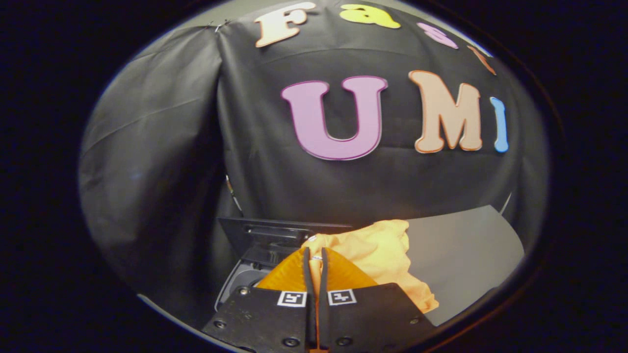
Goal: Put the clothes into the washing machine and then close the washing machine lid.
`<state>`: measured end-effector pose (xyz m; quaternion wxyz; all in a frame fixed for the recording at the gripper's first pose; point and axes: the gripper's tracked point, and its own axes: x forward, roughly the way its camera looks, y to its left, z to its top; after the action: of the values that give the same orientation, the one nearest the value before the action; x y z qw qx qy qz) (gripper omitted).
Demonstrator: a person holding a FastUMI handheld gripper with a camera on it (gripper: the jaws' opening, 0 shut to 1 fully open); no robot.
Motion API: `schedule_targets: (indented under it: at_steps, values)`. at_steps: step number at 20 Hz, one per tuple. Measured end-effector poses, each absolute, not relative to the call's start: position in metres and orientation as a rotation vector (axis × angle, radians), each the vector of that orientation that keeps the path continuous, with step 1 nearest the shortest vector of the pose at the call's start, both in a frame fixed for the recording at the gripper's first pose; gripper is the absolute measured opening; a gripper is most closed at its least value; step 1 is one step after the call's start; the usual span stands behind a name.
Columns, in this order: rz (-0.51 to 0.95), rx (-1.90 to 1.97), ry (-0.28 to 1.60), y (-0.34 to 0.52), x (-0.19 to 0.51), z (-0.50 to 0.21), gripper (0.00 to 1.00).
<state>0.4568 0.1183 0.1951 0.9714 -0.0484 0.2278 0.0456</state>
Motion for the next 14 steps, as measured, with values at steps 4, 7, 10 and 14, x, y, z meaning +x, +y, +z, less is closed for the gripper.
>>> schedule_targets:
  at_steps: [4,7,10,14]
  values:
    - [0.132,-0.115,0.478,0.153,0.474,0.172,0.02]
    - [0.165,-0.079,0.487,0.174,0.483,0.155,0.02]
    - [0.210,-0.047,0.510,0.197,0.484,0.136,0.02]
    - [0.231,-0.119,0.604,0.204,0.478,0.092,0.04]
